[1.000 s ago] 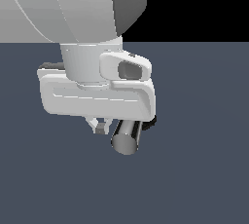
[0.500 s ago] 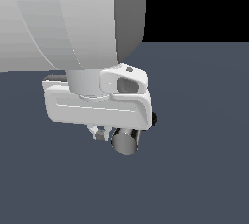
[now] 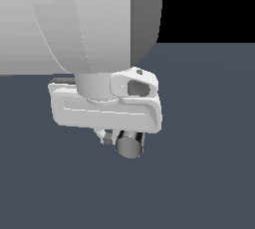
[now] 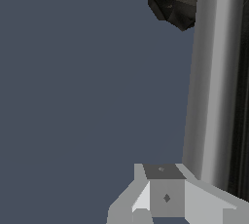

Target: Turn on the faucet by rotating a designated handle.

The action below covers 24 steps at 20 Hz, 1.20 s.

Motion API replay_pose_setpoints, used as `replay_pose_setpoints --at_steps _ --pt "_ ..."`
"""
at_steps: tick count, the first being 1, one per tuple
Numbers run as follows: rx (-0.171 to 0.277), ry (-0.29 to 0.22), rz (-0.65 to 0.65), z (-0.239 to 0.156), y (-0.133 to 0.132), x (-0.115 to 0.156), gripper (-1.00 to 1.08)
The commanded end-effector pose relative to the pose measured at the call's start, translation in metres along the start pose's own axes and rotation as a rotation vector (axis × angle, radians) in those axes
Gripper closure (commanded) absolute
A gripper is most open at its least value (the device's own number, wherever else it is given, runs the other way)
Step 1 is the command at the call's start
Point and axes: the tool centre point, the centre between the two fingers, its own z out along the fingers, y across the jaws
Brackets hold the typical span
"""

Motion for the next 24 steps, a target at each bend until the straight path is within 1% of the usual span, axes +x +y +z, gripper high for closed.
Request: replay_pose_setpoints --at_steps 1,24 --pt "0.0 0.0 0.014 0.0 0.016 0.002 1.08" --pt "-0.001 0.0 0.015 0.001 0.122 0.008 1.08"
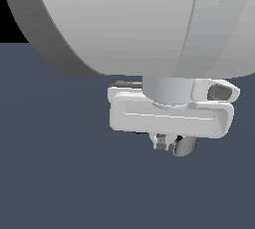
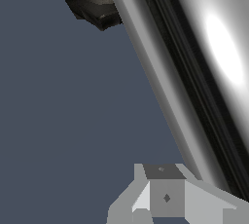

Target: Turn on the faucet by rotating a designated handle.

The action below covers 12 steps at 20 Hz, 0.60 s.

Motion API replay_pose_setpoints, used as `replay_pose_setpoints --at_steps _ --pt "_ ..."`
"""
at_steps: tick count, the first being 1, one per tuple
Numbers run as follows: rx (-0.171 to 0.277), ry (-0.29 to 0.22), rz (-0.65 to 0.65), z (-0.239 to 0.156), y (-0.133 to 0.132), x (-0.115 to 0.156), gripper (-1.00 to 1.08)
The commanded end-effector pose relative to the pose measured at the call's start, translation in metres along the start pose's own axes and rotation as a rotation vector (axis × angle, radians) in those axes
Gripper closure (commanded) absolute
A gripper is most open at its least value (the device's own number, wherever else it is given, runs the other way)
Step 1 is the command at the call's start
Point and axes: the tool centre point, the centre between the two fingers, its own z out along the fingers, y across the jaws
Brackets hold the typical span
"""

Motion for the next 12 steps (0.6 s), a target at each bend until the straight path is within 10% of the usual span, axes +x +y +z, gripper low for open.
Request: replay_pose_setpoints --at_steps 1,12 --pt "0.0 0.011 0.019 -0.002 0.019 0.005 1.08" --pt "0.0 0.002 0.002 0.0 0.045 0.01 1.08"
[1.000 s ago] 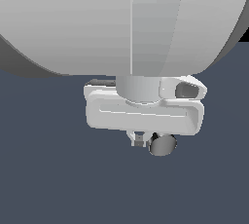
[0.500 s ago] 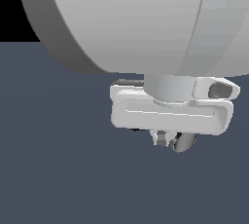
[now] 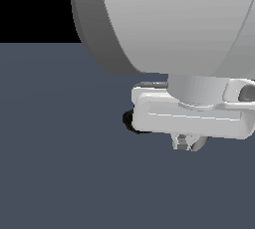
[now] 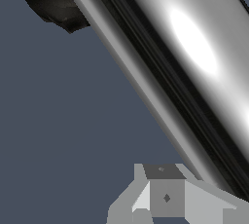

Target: Turn on the faucet by rotating a designated handle.

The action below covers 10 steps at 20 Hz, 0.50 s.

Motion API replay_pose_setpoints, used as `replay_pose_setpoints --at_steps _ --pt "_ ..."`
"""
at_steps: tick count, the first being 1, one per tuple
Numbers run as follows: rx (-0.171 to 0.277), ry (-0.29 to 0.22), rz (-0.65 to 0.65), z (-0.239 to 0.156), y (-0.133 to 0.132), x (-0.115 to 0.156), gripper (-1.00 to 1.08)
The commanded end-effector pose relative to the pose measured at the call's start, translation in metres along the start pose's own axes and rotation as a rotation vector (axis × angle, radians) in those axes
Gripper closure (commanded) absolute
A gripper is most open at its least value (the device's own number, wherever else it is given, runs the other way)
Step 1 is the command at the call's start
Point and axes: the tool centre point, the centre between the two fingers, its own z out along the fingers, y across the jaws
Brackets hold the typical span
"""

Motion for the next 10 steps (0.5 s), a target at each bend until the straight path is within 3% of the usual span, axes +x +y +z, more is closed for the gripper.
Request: replay_pose_setpoints --at_steps 1,10 --pt "-0.001 0.005 0.0 0.0 0.006 0.009 1.08" --pt "-0.002 0.007 0.003 -0.001 0.031 0.035 1.08"
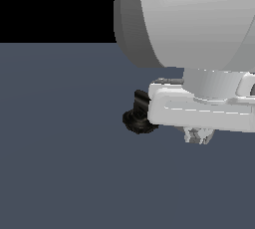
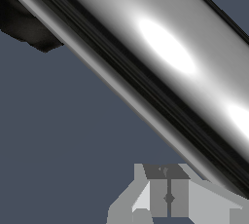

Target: Turn on the faucet by rotating a designated handle.

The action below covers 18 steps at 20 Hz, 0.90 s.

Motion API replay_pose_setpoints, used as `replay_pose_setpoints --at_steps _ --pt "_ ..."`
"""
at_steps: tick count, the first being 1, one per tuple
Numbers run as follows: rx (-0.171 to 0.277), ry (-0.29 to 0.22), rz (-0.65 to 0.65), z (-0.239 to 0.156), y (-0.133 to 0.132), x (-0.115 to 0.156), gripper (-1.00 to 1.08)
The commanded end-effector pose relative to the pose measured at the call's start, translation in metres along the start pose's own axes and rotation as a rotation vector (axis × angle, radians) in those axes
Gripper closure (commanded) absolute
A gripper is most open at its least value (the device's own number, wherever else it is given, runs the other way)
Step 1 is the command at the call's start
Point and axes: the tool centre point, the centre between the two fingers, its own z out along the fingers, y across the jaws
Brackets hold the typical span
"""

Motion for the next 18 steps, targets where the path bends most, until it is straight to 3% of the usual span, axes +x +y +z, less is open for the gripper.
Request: replay_pose_setpoints --at_steps 1,18 --pt "-0.004 0.01 -0.014 -0.001 0.003 0.014 1.08" --pt "-0.004 0.014 -0.008 -0.003 0.048 0.063 1.08"
